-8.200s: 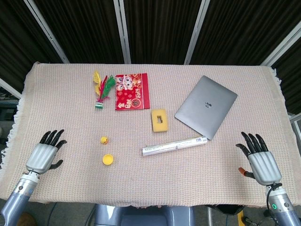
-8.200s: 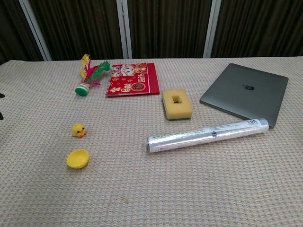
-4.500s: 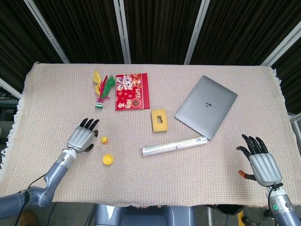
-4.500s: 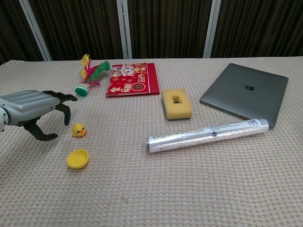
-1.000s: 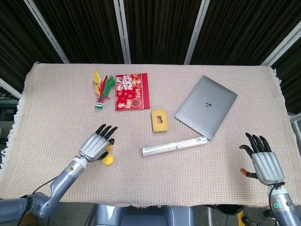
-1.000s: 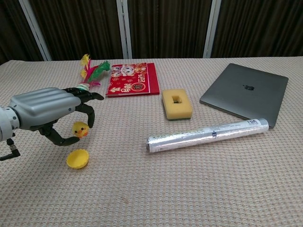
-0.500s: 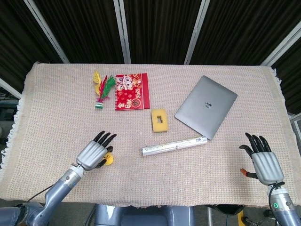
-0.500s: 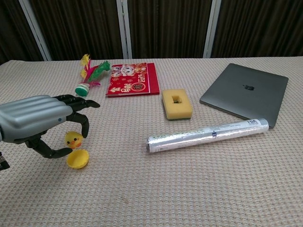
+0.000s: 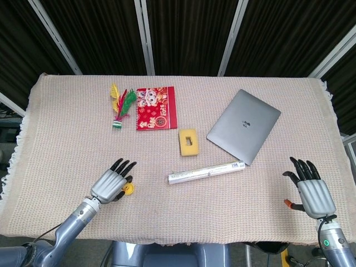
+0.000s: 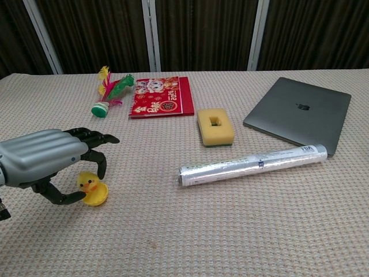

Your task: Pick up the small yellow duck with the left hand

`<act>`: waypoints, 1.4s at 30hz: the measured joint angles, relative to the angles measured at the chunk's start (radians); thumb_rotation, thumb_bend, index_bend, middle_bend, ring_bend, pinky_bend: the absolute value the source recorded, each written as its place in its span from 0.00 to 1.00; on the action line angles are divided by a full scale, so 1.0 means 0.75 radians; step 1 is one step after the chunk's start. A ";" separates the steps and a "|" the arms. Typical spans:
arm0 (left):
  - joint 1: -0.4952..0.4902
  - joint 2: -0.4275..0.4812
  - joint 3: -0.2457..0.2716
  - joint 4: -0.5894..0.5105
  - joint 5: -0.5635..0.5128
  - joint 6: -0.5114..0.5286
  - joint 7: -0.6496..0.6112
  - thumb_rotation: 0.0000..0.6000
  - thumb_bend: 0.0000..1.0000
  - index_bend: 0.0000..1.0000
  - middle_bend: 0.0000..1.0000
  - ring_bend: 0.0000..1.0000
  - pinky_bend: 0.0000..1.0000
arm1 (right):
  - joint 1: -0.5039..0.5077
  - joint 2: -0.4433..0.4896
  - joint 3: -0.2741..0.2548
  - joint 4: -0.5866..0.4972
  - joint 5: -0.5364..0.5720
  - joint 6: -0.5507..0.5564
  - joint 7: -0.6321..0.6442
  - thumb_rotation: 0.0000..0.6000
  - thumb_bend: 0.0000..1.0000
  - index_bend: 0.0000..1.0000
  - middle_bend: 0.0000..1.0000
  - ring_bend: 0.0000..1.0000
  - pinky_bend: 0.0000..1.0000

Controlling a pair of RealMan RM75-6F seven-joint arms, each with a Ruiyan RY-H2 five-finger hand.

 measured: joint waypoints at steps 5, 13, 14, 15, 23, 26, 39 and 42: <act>0.001 -0.012 -0.005 0.024 -0.016 -0.015 0.008 1.00 0.37 0.42 0.00 0.00 0.05 | 0.000 0.001 -0.001 0.000 -0.002 0.000 0.002 1.00 0.00 0.30 0.01 0.00 0.00; -0.002 -0.042 -0.014 0.038 -0.021 -0.027 0.015 1.00 0.37 0.42 0.00 0.00 0.05 | 0.000 0.001 -0.001 -0.001 -0.001 0.000 0.005 1.00 0.00 0.30 0.01 0.00 0.00; -0.003 -0.045 -0.015 0.039 -0.021 -0.029 0.016 1.00 0.37 0.42 0.00 0.00 0.05 | 0.000 0.001 -0.001 -0.001 -0.001 0.000 0.005 1.00 0.00 0.30 0.01 0.00 0.00; -0.004 -0.048 -0.016 0.040 -0.020 -0.030 0.017 1.00 0.37 0.42 0.00 0.00 0.05 | 0.000 0.002 -0.001 -0.001 -0.001 0.000 0.005 1.00 0.00 0.30 0.01 0.00 0.00; -0.007 -0.060 -0.024 0.039 -0.020 -0.035 0.025 1.00 0.37 0.41 0.00 0.00 0.05 | 0.000 0.004 -0.002 -0.002 -0.003 -0.001 0.009 1.00 0.00 0.30 0.01 0.00 0.00; -0.007 -0.058 -0.024 0.039 -0.018 -0.037 0.024 1.00 0.37 0.40 0.00 0.00 0.05 | 0.000 0.004 -0.002 -0.002 -0.004 -0.001 0.009 1.00 0.00 0.30 0.01 0.00 0.00; -0.006 -0.054 -0.017 0.020 0.003 -0.045 -0.001 1.00 0.37 0.39 0.00 0.00 0.05 | 0.000 0.003 -0.002 -0.001 -0.004 0.000 0.013 1.00 0.00 0.30 0.01 0.00 0.00; -0.007 -0.051 -0.016 0.016 0.011 -0.046 -0.004 1.00 0.35 0.39 0.00 0.00 0.05 | 0.000 0.004 -0.002 -0.001 -0.005 0.001 0.013 1.00 0.00 0.30 0.01 0.00 0.00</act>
